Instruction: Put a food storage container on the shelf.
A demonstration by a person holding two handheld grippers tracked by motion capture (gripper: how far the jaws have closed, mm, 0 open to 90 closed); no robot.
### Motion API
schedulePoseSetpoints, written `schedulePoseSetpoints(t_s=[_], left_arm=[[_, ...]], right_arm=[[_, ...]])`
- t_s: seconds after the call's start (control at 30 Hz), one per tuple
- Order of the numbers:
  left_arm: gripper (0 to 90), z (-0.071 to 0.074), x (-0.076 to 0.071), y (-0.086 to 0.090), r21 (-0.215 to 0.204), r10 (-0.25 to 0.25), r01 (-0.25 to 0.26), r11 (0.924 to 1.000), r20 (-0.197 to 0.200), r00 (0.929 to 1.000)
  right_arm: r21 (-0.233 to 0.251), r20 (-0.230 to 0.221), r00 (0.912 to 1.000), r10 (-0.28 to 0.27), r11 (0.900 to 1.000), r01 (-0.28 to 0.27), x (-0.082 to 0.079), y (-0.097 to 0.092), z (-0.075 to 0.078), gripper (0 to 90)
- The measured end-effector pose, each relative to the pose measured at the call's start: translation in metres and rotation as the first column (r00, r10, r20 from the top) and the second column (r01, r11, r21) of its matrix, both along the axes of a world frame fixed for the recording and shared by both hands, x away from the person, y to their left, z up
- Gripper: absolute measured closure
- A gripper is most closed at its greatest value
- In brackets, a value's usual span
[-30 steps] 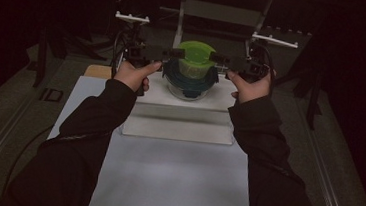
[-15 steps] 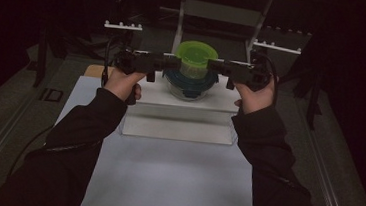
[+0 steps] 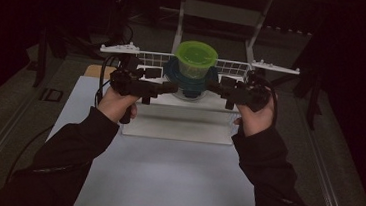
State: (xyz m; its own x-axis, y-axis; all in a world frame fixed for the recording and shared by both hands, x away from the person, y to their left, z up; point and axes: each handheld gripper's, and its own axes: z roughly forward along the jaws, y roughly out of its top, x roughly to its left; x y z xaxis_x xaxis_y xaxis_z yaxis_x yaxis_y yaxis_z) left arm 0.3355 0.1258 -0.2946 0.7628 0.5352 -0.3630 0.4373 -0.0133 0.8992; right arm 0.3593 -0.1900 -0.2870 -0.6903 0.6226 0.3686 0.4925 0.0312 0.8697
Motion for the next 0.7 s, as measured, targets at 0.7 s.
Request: schedulePoseSetpoints(t_s=[0.7], left_arm=[[5.5, -0.065, -0.05, -0.018, 0.09, -0.102, 0.1, 0.991, 0.024, 0.9945]], right_arm=[[-0.035, 0.019, 0.9954, 0.094, 0.995, -0.093, -0.04, -0.011, -0.081, 19.2]])
